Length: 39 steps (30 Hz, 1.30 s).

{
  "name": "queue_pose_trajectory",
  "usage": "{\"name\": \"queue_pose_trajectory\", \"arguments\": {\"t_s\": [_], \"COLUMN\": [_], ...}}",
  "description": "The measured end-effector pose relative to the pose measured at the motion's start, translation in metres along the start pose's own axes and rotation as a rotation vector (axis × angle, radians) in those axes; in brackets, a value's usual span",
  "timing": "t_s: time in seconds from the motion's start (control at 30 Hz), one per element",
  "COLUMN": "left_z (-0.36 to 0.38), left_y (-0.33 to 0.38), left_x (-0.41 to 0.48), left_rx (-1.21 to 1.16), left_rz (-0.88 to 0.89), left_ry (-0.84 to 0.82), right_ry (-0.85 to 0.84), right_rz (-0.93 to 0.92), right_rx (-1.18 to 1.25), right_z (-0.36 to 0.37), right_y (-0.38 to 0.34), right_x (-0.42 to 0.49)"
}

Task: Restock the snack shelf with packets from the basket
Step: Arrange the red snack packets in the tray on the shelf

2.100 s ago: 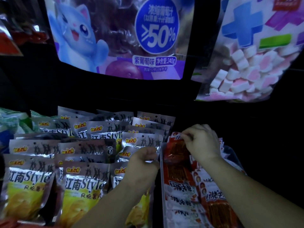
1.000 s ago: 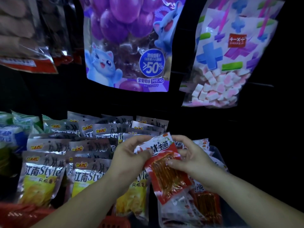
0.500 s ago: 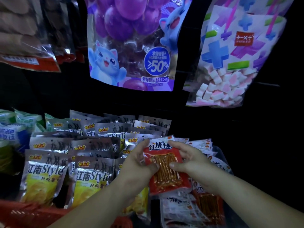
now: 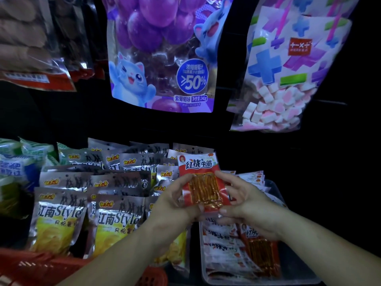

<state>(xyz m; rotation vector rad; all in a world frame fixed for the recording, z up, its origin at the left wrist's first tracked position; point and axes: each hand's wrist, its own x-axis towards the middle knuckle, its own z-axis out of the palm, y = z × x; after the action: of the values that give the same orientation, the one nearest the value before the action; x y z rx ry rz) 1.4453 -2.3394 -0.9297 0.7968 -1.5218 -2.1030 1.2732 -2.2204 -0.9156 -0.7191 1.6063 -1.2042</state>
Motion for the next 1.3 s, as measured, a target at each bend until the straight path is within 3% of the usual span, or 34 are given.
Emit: {"name": "queue_pose_trajectory", "arguments": {"t_s": [0.17, 0.3, 0.37, 0.5, 0.53, 0.6, 0.67, 0.77, 0.93, 1.17, 1.3], "left_z": [0.001, 0.003, 0.008, 0.022, 0.024, 0.024, 0.018, 0.003, -0.009, -0.002, 0.004], "left_y": [0.002, 0.001, -0.001, -0.003, -0.003, -0.004, -0.005, 0.005, 0.009, 0.012, 0.009], "left_x": [-0.003, -0.002, -0.004, -0.013, -0.015, -0.016, -0.012, -0.004, 0.006, 0.006, 0.002], "left_rx": [-0.027, 0.042, 0.114, 0.331, 0.344, 0.303, 0.277, 0.245, 0.16, 0.333, 0.082], "left_rz": [-0.007, 0.02, 0.056, 0.198, 0.21, 0.179, 0.17, 0.158, 0.073, 0.141, 0.031], "left_ry": [0.0, 0.059, 0.073, -0.095, -0.149, -0.171, -0.044, 0.164, 0.018, 0.178, 0.088], "right_ry": [-0.042, 0.17, 0.244, 0.128, 0.137, 0.209, 0.281, 0.18, 0.032, 0.244, 0.383], "right_rz": [0.054, -0.159, -0.248, -0.147, -0.147, -0.181, -0.193, -0.153, -0.105, -0.205, -0.238], "right_rx": [0.054, -0.399, -0.418, 0.038, 0.058, 0.01, -0.041, -0.134, -0.132, -0.15, -0.066], "right_z": [-0.001, 0.012, 0.017, 0.033, 0.033, 0.028, 0.017, 0.003, 0.006, 0.016, 0.019], "right_y": [-0.004, -0.001, -0.001, -0.016, -0.017, -0.016, -0.012, -0.006, -0.002, 0.002, 0.003], "right_x": [-0.002, -0.001, 0.0, 0.002, 0.005, 0.007, 0.009, 0.005, -0.002, 0.011, 0.017]}}
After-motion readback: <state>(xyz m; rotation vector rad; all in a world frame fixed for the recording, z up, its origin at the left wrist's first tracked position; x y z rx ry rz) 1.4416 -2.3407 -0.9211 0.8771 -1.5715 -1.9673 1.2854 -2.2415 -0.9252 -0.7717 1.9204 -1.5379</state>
